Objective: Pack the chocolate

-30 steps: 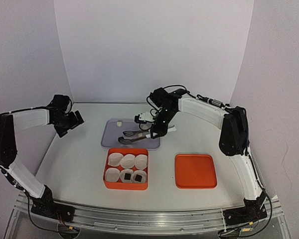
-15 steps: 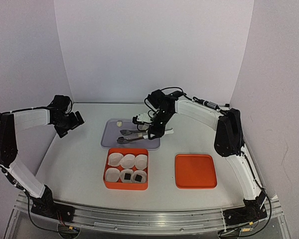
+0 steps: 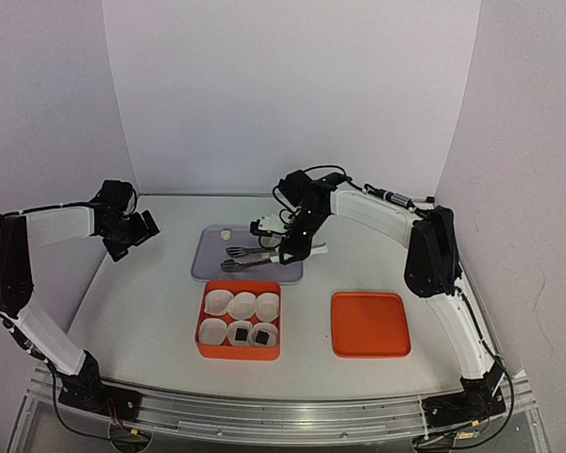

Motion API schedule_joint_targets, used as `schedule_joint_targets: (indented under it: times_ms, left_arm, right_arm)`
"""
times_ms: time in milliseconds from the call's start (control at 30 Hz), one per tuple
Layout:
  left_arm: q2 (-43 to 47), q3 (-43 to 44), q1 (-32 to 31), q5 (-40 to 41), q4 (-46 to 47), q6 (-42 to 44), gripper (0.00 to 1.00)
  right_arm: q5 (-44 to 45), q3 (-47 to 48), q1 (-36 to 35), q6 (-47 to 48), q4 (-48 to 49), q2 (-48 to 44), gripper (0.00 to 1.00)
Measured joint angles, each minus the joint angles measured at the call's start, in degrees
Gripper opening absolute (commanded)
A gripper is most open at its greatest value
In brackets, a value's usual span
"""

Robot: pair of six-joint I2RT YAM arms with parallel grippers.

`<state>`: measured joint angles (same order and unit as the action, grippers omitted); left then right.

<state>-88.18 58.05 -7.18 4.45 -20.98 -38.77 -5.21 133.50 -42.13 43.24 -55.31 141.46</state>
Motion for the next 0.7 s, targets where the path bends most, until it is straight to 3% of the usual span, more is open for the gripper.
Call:
schedule_joint_targets:
  times_ms: [433, 700]
  left_arm:
    - [0.02, -0.01, 0.0, 0.0, -0.01, -0.27, 1.0]
    - [0.02, 0.0, 0.0, 0.02, -0.01, -0.27, 1.0]
  right_arm:
    - [-0.02, 1.63, 0.0, -0.33, 0.02, 1.61, 0.37]
    - [-0.02, 1.85, 0.0, -0.61, 0.05, 2.15, 0.26]
